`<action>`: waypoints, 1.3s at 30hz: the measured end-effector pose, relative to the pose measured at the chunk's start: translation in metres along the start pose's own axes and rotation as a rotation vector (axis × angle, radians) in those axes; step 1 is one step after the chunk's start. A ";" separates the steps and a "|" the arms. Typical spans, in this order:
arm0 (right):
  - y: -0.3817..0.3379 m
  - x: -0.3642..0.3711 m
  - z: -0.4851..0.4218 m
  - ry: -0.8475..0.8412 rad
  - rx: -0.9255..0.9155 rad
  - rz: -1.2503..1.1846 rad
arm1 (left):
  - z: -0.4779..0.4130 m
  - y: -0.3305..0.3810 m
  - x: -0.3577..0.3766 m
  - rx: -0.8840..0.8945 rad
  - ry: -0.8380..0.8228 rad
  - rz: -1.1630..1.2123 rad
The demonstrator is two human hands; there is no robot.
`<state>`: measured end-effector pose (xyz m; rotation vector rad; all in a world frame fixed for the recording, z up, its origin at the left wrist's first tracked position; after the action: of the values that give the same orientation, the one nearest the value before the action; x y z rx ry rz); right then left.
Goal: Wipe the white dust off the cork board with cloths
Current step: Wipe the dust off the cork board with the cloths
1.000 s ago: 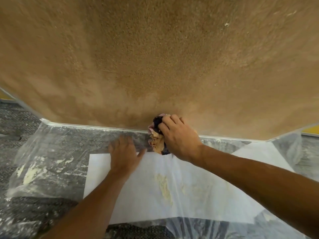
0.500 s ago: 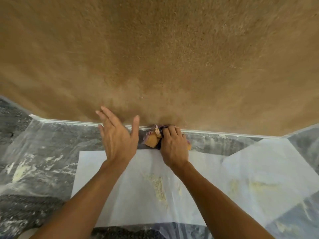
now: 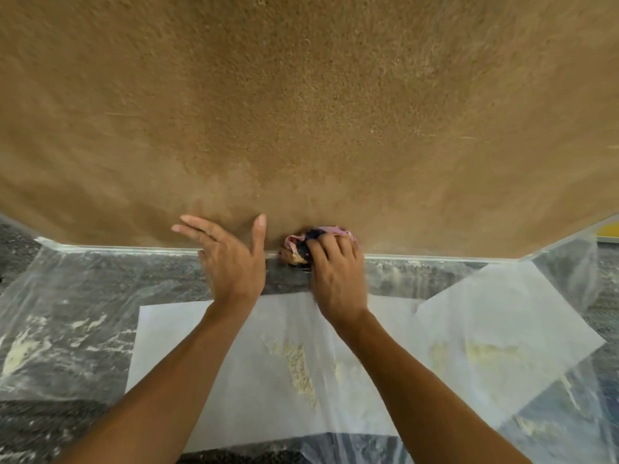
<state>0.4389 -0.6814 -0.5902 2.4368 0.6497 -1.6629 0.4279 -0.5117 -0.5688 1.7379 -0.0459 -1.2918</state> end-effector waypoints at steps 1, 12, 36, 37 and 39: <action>0.003 0.010 0.007 -0.070 0.050 -0.017 | 0.000 0.000 0.001 0.002 0.008 0.003; 0.037 -0.069 0.018 0.217 0.173 -0.223 | 0.002 0.001 0.013 0.010 0.080 0.133; 0.074 -0.090 0.018 -0.094 0.069 -0.249 | 0.037 0.036 -0.003 -0.040 -0.104 -0.145; 0.073 -0.086 0.013 -0.079 0.076 -0.241 | 0.037 0.039 0.001 -0.033 -0.102 -0.136; 0.074 -0.076 0.007 -0.041 0.095 -0.258 | 0.037 0.038 0.011 -0.017 -0.063 -0.126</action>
<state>0.4402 -0.7720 -0.5342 2.4628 0.9338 -1.8715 0.4227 -0.5627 -0.5512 1.7084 0.0388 -1.4339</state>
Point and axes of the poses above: each hand's wrist, its own z-axis away from the middle knuckle, its own x-axis out of the palm, y = z × x, the point moved 2 cm from there along -z, towards the middle knuckle, and after that the axes turned 5 degrees about y, right-handed, at the moved point
